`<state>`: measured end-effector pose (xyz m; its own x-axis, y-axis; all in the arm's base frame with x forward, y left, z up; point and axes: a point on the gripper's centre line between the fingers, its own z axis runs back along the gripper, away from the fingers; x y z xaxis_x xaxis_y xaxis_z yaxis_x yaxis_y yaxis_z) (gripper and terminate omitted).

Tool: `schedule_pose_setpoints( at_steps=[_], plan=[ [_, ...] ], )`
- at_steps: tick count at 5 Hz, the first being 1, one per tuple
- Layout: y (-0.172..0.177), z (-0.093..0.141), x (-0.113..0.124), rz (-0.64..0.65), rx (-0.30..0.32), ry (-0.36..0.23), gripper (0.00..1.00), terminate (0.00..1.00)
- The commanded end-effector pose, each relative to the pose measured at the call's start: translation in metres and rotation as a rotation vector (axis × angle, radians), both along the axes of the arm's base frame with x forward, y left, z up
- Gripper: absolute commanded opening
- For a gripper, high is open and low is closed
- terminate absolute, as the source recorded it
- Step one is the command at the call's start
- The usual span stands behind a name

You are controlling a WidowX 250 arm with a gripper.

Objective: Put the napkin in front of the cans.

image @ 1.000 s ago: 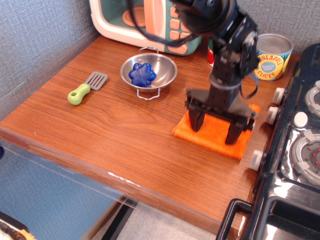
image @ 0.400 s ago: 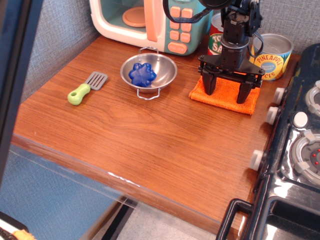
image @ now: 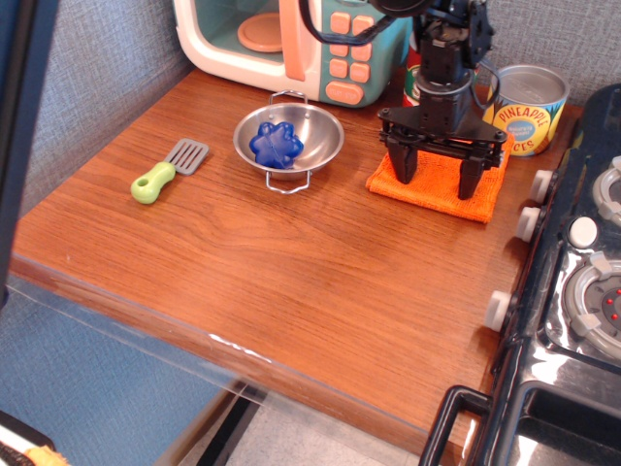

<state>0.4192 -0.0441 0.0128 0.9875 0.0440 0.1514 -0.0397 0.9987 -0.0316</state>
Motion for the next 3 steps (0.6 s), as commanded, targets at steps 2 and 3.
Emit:
schedule_pose_setpoints(
  at_steps=[2,3],
  plan=[
    [0.007,0.092,-0.008,0.002,-0.010,-0.167,1.00,0.00],
    [0.007,0.112,-0.018,-0.001,-0.026,-0.195,1.00,0.00]
  ],
)
